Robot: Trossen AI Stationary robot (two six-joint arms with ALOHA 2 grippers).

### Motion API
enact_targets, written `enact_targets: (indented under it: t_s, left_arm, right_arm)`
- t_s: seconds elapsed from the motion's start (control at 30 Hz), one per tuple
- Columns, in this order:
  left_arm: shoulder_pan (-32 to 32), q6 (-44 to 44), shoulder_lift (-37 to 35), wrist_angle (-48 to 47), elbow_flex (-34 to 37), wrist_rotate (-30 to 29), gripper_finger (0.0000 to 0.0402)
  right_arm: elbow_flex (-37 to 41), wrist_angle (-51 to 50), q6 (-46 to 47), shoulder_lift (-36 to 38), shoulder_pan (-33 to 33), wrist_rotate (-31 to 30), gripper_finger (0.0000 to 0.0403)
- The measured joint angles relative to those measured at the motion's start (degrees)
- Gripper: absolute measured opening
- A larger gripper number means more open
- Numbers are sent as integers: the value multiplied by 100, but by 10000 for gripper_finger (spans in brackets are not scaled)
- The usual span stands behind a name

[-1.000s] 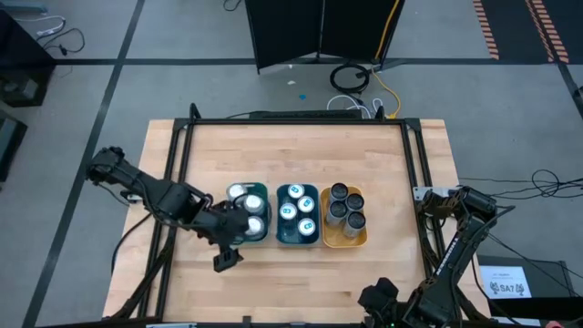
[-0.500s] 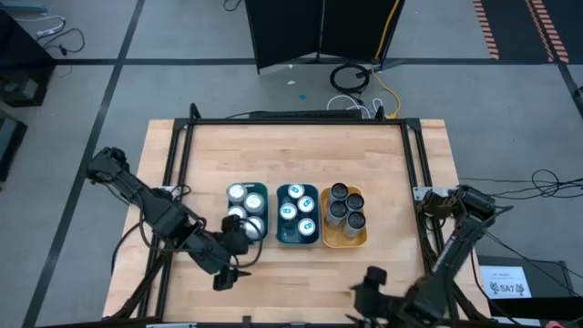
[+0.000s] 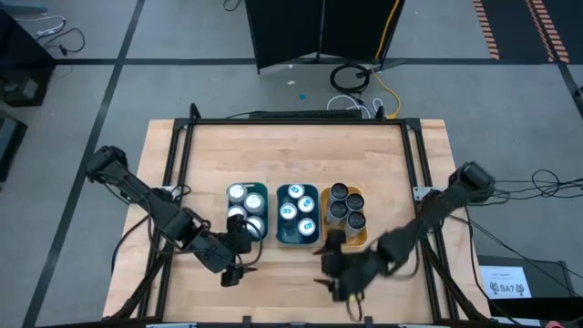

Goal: Sort soda cans
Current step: Return to Home Position

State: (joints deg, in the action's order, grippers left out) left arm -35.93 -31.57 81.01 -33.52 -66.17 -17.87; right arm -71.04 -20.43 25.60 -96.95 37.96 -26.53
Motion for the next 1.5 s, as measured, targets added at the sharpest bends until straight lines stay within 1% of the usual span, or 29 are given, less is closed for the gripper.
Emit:
enact_targets:
  t_s: [0.1, 0.2, 0.27, 0.37, 0.43, 0.53, 0.63, 0.7, 0.87, 0.93, 1.03, 1.13, 1.2, 1.23, 1.37, 1.5]
  left_arm:
    - [36, 270, -120, 13, 0, -302, 393]
    - [175, 535, -222, 2, 0, -376, 393]
    - [290, 739, -308, -1, 0, -391, 393]
    - [446, 1030, -460, -45, 0, -394, 393]
    - [551, 1147, -558, -149, 0, -386, 393]
    - [735, 1267, -710, -334, 2, -384, 393]
    - [915, 1381, -878, -211, 158, -360, 393]
    - [1029, 1417, -1020, 160, 403, -275, 393]
    - [1297, 1400, -1307, 1043, 1133, 204, 393]
    - [1357, 1387, -1380, 1413, 1371, 359, 393]
    - [1406, 1259, -1433, 1682, 1564, 438, 393]
    - [1420, 1242, -1434, 1766, 1593, 438, 393]
    - [1417, 1243, -1436, 1810, 1596, 440, 393]
    - [1416, 1243, -1435, 1822, 1596, 439, 393]
    - [1430, 1251, -1435, 1801, 1596, 440, 393]
    - [1490, 1277, -1434, 1803, 1596, 441, 393]
  right_arm:
    - [963, 1346, -488, 648, -366, 571, 322]
    - [1989, 2867, -729, 1281, -632, 1053, 322]
    - [2600, 3672, -808, 1675, -742, 1180, 322]
    - [3337, 4407, -877, 2294, -820, 1172, 322]
    - [3745, 4674, -882, 2713, -843, 1170, 322]
    - [4271, 4795, -940, 3312, -875, 1110, 322]
    - [4755, 4979, -927, 3817, -1019, 897, 322]
    - [5062, 5199, -935, 4066, -1184, 864, 322]
    - [5683, 5824, -1071, 4487, -1567, 897, 322]
    - [5890, 5996, -1198, 4697, -1723, 1013, 322]
    - [6205, 6118, -1274, 5099, -2006, 1315, 322]
    - [6670, 6360, -1172, 5526, -2153, 1359, 322]
    - [7038, 6749, -1116, 5776, -2186, 1334, 322]
    - [7029, 6587, -1141, 5880, -2194, 1264, 322]
    - [7021, 6515, -1370, 6265, -2360, 1009, 322]
    - [7025, 6270, -1567, 6563, -2602, 1008, 322]
